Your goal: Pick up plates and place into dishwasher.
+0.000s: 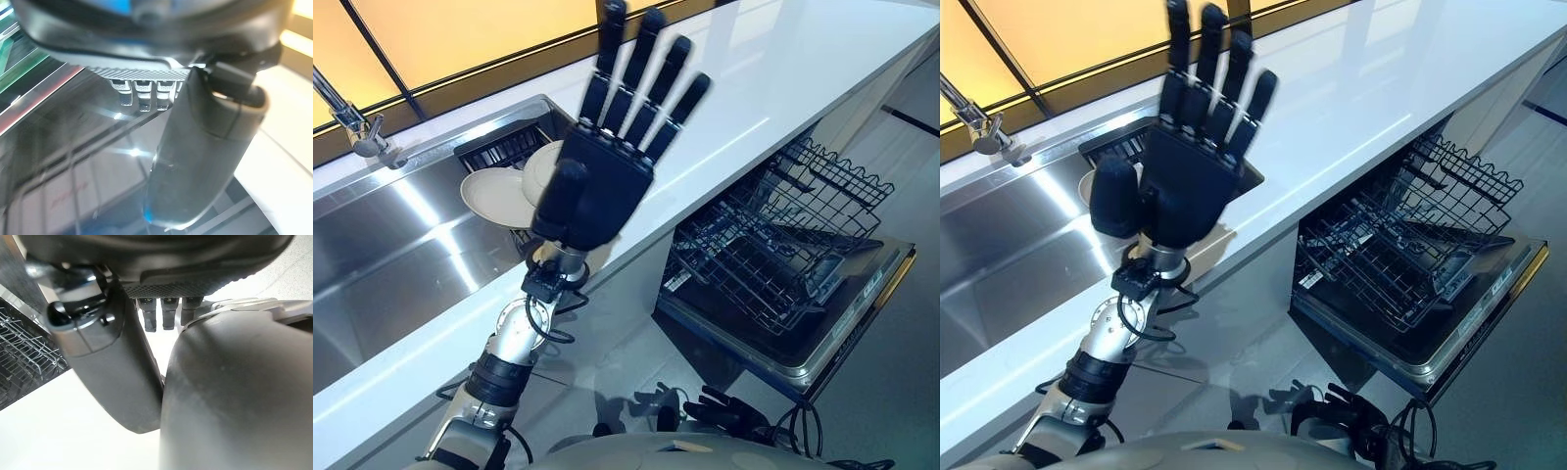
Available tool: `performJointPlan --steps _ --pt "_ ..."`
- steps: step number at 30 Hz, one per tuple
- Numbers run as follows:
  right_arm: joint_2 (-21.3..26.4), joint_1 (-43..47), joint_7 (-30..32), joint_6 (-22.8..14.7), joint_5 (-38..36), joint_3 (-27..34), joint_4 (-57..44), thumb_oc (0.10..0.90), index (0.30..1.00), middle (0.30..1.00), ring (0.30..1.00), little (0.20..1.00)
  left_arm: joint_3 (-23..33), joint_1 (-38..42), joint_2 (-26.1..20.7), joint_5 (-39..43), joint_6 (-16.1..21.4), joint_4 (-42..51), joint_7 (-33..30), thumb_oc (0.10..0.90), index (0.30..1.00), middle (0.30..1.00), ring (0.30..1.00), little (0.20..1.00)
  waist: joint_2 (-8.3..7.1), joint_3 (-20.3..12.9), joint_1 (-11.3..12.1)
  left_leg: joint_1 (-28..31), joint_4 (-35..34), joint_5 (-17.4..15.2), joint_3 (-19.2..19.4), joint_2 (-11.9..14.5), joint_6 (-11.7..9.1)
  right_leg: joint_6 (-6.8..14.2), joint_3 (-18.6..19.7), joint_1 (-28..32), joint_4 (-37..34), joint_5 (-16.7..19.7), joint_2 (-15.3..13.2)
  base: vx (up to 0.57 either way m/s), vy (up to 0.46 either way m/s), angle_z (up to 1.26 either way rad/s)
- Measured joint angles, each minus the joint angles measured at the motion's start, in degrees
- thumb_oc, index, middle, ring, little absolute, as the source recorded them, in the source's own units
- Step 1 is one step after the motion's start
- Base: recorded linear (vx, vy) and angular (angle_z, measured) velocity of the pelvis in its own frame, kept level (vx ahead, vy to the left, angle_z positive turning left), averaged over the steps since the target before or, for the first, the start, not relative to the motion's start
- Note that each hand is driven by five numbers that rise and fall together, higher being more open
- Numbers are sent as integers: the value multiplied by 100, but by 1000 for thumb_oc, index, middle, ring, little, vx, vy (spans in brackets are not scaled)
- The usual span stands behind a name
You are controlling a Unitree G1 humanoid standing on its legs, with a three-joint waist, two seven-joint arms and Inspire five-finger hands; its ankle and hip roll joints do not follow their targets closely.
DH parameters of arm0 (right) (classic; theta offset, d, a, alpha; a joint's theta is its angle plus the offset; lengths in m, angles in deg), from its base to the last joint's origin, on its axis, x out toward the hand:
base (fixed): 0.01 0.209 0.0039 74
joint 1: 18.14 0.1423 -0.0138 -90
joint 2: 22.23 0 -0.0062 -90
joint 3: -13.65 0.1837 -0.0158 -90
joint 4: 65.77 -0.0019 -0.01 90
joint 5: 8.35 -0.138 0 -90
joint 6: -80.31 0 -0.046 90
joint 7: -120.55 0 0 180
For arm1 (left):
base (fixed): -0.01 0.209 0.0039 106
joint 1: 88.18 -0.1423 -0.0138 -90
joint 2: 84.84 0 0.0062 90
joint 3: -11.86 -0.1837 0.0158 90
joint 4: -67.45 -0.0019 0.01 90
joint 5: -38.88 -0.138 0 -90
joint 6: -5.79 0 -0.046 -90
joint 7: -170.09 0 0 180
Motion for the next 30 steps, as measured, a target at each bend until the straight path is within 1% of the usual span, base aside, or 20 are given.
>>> performJointPlan --steps 2,3,4,5,6,8,9,10,11,13,15,16,17,20,21,22,23,26,28,30 --pt "0 -8 5 -13 -4 -38 8 800 900 900 900 900 112 -10 -116 -455 848 -3 -324 800 900 900 900 900 0 0 12 21 0 0 -13 -9 0 -4 -23 48 -48 3 -5 31 -11 7" --pt "3 -16 9 -24 -5 -65 9 800 900 900 900 900 203 -20 -136 -674 1124 -3 -462 800 900 900 900 900 3 -2 18 19 0 0 -16 -10 0 -3 -36 55 -59 6 -6 30 -16 7" --pt "3 -24 12 -38 -5 -78 12 800 900 900 900 900 313 -25 -163 -1063 1534 -1 -759 800 900 900 900 900 6 -4 53 18 0 0 -28 -11 0 -1 -43 72 -91 21 -5 26 -16 4" --pt "3 -27 12 -47 -5 -86 16 800 900 900 900 900 374 -27 -174 -1231 1670 -1 -887 800 900 900 900 900 7 -4 57 18 0 0 -33 -11 -1 -2 -45 73 -93 22 -5 22 -16 4" --pt "7 -31 12 -69 -5 -126 20 800 900 900 900 900 490 -33 -213 -1606 1968 0 -1190 800 900 900 900 900 9 -6 83 15 0 1 -51 -10 -1 -2 -64 81 -98 22 -5 16 -13 5" --pt "10 -64 12 -105 -7 -140 23 800 900 900 900 900 773 -35 -357 -2470 2390 1 -1843 800 900 900 900 900 21 -13 153 13 0 1 -81 -10 -1 -2 -116 91 -101 22 -8 14 -15 8" --pt "9 -81 13 -117 -14 -140 30 800 900 900 900 900 919 -35 -415 -2973 2544 6 -2213 800 900 900 900 900 27 -17 184 8 0 1 -112 -12 -1 -2 -131 100 -98 21 -12 19 -16 15" --pt "4 -86 15 -143 -92 -144 92 800 900 900 900 900 1187 -35 -588 -4230 2725 9 -3093 800 900 900 900 900 29 -18 196 10 0 1 -167 -13 -1 -2 -163 119 -96 21 -15 16 -11 17" --pt "5 -95 18 -172 -113 -145 129 800 900 900 900 900 1316 -35 -670 -4813 2773 9 -3496 800 900 900 900 900 35 -22 217 12 0 2 -191 -15 0 -2 -175 129 -96 20 -19 14 -11 17" --pt "13 -111 17 -216 -117 -145 190 800 900 900 900 900 1536 -30 -906 -6254 2717 14 -4391 800 900 900 900 900 49 -32 286 9 1 12 -249 -31 10 0 -190 140 -96 18 -35 9 -10 13" --pt "17 -114 22 -230 -117 -145 218 800 900 900 900 900 1631 -23 -1258 -7718 2494 15 -5219 800 900 900 900 900 67 -48 328 -1 1 34 -315 -54 26 3 -206 153 -96 16 -61 8 -5 14" --pt "20 -112 22 -228 -116 -145 218 800 900 900 900 900 1650 -23 -1378 -7964 2416 15 -5350 800 900 900 900 900 68 -52 337 -1 1 36 -316 -56 27 3 -206 154 -96 16 -63 11 3 6" --pt "17 -112 21 -230 -112 -148 215 800 900 900 900 900 1737 -23 -1776 -8595 2158 8 -5570 800 900 900 900 900 68 -59 337 0 0 42 -314 -58 26 4 -203 154 -95 16 -65 0 0 0" --pt "19 -162 23 -221 -109 -144 197 800 900 900 900 900 1781 -15 -2603 -9561 1557 -73 -5919 800 900 900 900 900 94 -147 321 4 -1 45 -289 -56 24 5 -181 152 -101 17 -61 6 10 -3" --pt "23 -167 24 -202 -103 -146 186 800 900 900 900 900 1781 -9 -2822 -9685 1409 -141 -5929 800 900 900 900 900 100 -178 309 3 -1 45 -281 -53 24 5 -172 146 -101 17 -57 6 22 -4" --pt "29 -171 26 -184 -102 -146 179 800 900 900 900 900 1782 3 -2939 -9762 1328 -203 -5928 800 900 900 900 900 106 -199 308 4 -1 45 -280 -52 23 5 -170 147 -104 17 -56 0 0 0" --pt "47 -181 27 -134 -96 -145 161 800 900 900 900 900 1781 32 -3179 -9865 1111 -379 -5916 800 900 900 900 900 128 -245 292 6 -2 46 -276 -52 23 6 -164 146 -105 18 -55 5 33 -2" --pt "74 -192 36 -18 -91 -142 104 800 900 900 900 900 1779 183 -3596 -9893 716 -854 -5818 800 900 900 900 900 147 -283 282 13 -2 46 -256 -51 22 12 -145 145 -107 23 -53 2 33 -3" --pt "81 -192 52 42 -83 -141 93 800 900 900 900 900 1747 270 -3786 -10051 515 -1186 -5752 800 900 900 900 900 148 -302 283 14 -2 46 -214 -52 22 16 -128 139 -107 27 -54 -5 36 -4" --pt "81 -173 70 90 -76 -137 87 800 900 900 900 900 1695 327 -4027 -10097 332 -1544 -5553 800 900 900 900 900 145 -308 284 11 -2 46 -193 -55 22 20 -115 130 -106 30 -56 -7 42 -3"
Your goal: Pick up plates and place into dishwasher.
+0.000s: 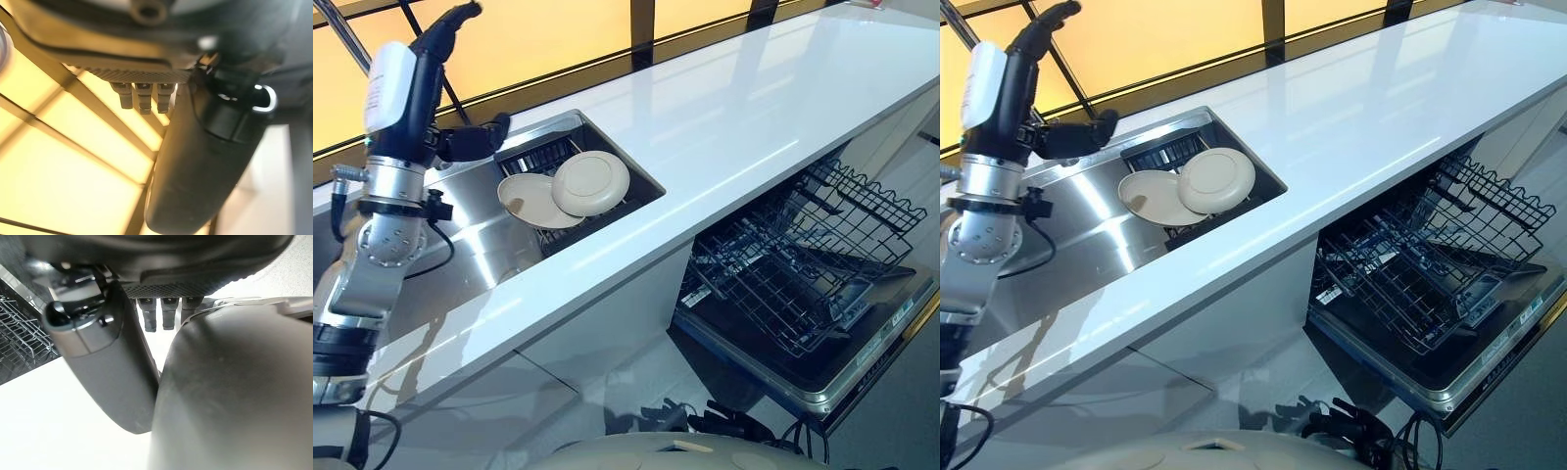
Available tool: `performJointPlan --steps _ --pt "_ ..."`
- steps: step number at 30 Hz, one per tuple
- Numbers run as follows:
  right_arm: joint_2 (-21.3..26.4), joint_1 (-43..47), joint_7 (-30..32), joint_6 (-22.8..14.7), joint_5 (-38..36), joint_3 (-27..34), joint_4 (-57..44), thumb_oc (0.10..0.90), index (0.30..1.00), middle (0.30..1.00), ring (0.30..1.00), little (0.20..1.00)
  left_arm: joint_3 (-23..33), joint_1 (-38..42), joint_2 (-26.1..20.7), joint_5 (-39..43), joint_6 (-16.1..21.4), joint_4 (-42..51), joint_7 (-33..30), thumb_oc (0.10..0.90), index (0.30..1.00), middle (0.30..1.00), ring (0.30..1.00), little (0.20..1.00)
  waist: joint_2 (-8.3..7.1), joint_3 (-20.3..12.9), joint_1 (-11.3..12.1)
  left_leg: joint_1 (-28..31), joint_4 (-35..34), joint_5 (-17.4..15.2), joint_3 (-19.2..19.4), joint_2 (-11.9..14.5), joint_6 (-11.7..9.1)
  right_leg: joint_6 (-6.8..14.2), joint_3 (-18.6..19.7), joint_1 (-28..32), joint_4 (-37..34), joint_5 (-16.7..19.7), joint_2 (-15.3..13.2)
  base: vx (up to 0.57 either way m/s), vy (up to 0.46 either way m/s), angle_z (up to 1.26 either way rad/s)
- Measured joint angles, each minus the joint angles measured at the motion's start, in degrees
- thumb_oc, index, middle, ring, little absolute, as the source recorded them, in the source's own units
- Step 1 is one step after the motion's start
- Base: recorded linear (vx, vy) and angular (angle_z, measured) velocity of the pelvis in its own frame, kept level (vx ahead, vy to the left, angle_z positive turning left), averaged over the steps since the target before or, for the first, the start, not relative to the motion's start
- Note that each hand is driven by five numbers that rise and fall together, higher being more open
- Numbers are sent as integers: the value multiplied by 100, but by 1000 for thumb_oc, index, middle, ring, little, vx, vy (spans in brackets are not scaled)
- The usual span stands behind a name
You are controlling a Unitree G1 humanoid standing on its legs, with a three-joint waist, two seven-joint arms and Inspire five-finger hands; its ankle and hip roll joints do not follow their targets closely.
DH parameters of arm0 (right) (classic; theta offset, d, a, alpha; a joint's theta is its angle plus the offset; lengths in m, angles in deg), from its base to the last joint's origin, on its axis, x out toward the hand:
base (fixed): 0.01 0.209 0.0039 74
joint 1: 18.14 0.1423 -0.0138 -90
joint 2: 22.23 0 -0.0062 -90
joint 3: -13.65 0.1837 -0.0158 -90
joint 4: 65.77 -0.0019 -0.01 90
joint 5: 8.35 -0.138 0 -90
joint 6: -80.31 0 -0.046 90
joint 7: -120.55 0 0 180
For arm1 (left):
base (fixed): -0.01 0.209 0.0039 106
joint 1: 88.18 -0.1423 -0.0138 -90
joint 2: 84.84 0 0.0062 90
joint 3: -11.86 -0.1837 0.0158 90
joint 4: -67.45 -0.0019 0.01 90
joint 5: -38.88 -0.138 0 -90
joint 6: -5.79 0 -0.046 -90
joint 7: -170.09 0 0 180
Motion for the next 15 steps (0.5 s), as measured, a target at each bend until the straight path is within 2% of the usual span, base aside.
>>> performJointPlan --steps 4,5,15 --pt "9 -12 19 85 -1 14 -61 800 900 900 900 900 -440 267 -324 0 -341 -598 325 800 900 900 900 900 -4 -3 20 -12 0 0 -10 -8 1 0 -6 -16 26 0 -10 -11 43 1" --pt "13 -4 28 100 -1 18 -86 800 900 900 900 900 -785 469 -471 -5 -415 -848 493 800 900 900 900 900 -9 -5 23 -26 1 2 -13 -8 4 0 -4 -40 44 0 -13 0 0 0" --pt "17 44 41 170 -4 34 -149 800 900 900 900 900 -1775 769 -565 -193 -494 -1150 1428 800 900 900 900 900 -8 -5 -152 -64 0 17 64 -10 23 1 61 -123 94 0 -16 -1 4 -2"
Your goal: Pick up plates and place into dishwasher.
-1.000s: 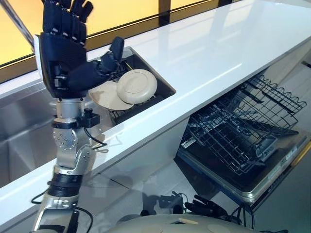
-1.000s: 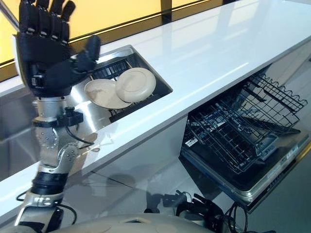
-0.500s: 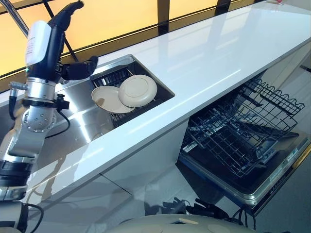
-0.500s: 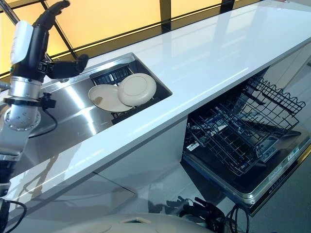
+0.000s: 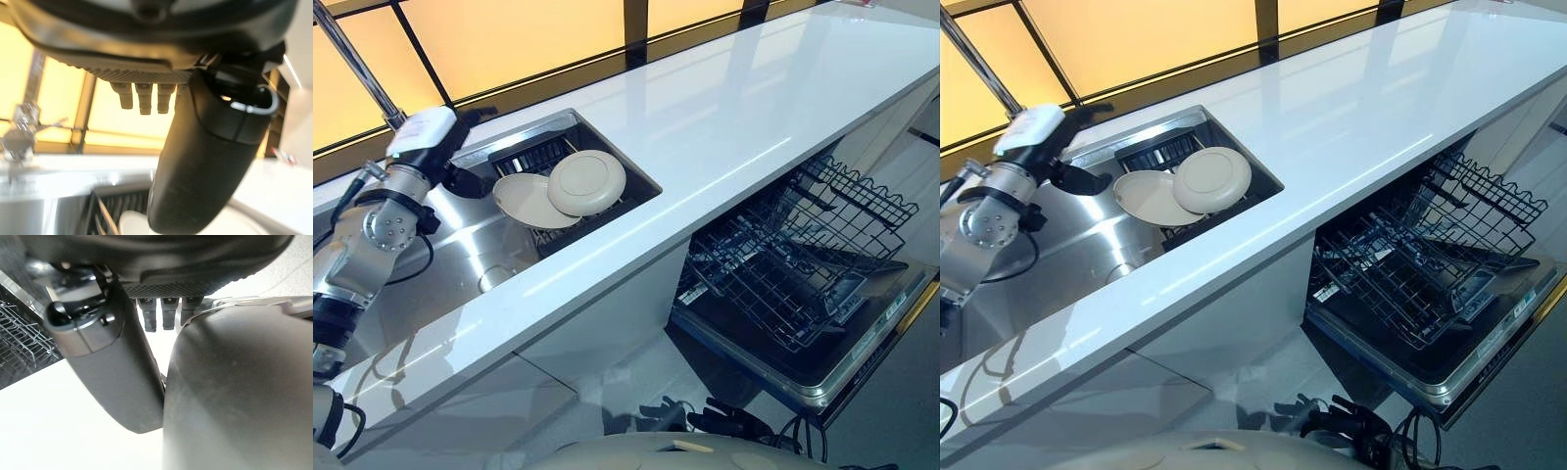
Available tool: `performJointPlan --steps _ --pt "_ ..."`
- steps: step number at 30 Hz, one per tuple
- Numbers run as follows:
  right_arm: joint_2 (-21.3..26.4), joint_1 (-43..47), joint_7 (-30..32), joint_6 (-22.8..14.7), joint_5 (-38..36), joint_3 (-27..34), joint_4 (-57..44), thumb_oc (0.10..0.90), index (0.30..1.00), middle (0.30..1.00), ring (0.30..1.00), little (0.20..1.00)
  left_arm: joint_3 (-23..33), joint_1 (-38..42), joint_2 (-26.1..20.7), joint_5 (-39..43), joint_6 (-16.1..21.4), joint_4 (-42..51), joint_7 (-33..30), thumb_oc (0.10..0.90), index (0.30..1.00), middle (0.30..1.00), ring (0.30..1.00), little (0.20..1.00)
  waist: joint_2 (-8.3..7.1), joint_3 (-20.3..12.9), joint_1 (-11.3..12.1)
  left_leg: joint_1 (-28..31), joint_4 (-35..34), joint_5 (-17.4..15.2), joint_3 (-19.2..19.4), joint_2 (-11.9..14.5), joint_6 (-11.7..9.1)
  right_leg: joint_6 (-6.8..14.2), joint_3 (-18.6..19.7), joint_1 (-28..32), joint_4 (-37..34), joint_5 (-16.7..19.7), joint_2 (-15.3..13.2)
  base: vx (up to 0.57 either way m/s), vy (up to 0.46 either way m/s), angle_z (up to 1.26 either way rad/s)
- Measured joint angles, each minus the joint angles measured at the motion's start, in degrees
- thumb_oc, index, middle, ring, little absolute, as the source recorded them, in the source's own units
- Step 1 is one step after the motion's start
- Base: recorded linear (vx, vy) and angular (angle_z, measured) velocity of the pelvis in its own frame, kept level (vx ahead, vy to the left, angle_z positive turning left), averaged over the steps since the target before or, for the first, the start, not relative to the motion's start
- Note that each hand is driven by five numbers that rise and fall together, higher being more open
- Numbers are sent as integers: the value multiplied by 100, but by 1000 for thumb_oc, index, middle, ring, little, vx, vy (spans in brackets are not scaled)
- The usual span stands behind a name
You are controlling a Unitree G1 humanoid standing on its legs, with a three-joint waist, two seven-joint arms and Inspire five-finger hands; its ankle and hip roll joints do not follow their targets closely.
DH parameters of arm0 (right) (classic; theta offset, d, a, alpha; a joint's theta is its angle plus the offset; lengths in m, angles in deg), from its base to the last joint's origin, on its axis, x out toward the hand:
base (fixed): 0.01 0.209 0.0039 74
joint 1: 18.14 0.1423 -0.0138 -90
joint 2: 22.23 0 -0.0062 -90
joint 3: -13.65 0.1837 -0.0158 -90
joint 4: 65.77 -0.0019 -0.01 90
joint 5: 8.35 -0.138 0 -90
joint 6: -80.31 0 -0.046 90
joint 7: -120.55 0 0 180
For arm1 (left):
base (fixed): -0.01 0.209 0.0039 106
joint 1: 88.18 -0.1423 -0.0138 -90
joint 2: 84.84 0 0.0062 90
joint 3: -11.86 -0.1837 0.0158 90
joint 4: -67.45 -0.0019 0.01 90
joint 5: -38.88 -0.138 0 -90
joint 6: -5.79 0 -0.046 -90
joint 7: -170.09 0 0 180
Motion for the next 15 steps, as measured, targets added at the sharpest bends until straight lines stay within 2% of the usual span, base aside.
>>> performJointPlan --steps 4,15 --pt "10 4 -2 32 5 40 -18 800 900 900 900 900 -208 36 2 -20 -8 -1 170 800 900 900 900 900 6 4 -18 -8 0 0 41 2 0 4 46 -27 0 3 5 -1 12 -6" --pt "28 40 -2 66 41 39 -14 800 900 900 900 900 -261 399 65 -23 -81 -13 196 800 900 900 900 900 24 14 -37 -24 0 -1 49 1 -1 6 56 -44 2 5 4 0 1 0"
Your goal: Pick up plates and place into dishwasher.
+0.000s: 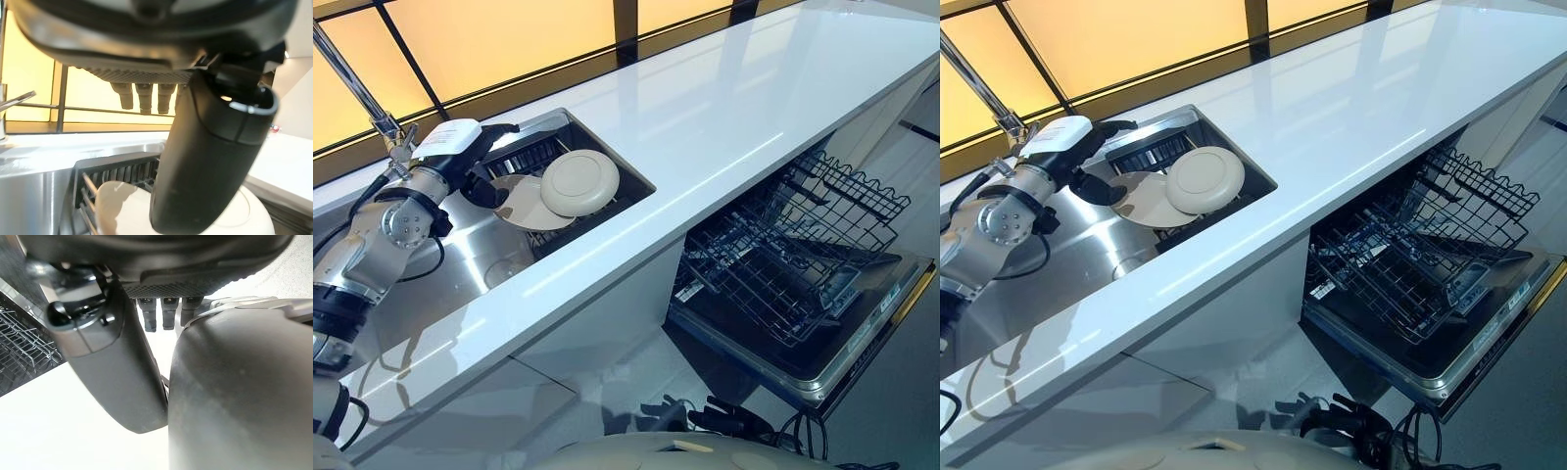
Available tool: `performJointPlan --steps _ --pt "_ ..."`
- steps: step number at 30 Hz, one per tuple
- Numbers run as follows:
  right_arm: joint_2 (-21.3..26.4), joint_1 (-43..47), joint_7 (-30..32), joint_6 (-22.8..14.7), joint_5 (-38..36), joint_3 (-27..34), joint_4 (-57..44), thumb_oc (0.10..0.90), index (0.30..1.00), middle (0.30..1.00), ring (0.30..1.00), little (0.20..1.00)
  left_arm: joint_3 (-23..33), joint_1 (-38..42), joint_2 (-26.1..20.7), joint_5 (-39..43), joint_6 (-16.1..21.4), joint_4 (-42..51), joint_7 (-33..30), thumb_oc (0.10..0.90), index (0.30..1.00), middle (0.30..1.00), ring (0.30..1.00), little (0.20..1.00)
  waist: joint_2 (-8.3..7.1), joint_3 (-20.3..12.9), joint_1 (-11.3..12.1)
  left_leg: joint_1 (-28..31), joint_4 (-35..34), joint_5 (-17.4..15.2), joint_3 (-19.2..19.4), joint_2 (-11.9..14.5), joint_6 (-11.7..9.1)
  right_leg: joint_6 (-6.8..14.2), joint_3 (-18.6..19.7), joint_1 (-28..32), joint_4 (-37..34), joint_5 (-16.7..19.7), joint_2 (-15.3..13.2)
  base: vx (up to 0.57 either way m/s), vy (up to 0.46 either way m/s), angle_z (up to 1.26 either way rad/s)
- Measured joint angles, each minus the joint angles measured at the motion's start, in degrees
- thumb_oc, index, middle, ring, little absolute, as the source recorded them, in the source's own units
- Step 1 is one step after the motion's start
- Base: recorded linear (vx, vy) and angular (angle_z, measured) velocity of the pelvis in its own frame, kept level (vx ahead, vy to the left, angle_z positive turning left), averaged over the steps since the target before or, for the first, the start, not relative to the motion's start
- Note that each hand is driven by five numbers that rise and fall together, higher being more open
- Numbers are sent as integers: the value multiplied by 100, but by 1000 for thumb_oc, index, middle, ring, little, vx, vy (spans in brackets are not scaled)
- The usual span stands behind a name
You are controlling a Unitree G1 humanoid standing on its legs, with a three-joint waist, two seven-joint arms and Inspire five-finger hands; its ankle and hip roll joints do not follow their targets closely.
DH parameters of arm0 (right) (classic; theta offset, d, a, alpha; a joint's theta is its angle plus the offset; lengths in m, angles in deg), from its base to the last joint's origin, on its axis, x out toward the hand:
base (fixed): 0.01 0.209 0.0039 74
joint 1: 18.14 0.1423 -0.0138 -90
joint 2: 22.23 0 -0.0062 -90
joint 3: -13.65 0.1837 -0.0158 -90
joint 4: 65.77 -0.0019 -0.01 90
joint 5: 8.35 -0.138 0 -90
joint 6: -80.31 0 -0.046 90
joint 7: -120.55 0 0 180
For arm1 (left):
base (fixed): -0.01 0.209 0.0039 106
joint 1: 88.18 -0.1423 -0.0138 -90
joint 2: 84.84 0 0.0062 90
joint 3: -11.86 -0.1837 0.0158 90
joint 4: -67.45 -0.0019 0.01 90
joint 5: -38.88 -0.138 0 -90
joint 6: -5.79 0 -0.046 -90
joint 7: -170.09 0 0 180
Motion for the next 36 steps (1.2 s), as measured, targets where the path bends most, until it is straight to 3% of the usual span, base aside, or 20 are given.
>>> performJointPlan --steps 11,36 --pt "46 109 -18 0 110 0 46 800 900 900 900 900 -423 74 102 -208 0 9 289 800 900 900 900 900 61 35 -107 -1 0 0 5 0 0 0 3 -1 -3 0 0 0 0 0" --pt "51 122 -28 -30 169 112 79 800 900 900 900 900 -725 442 300 -159 -161 322 1103 800 900 900 900 900 104 60 -187 -7 0 -1 34 -4 -2 5 27 -4 -44 11 2 0 0 0"
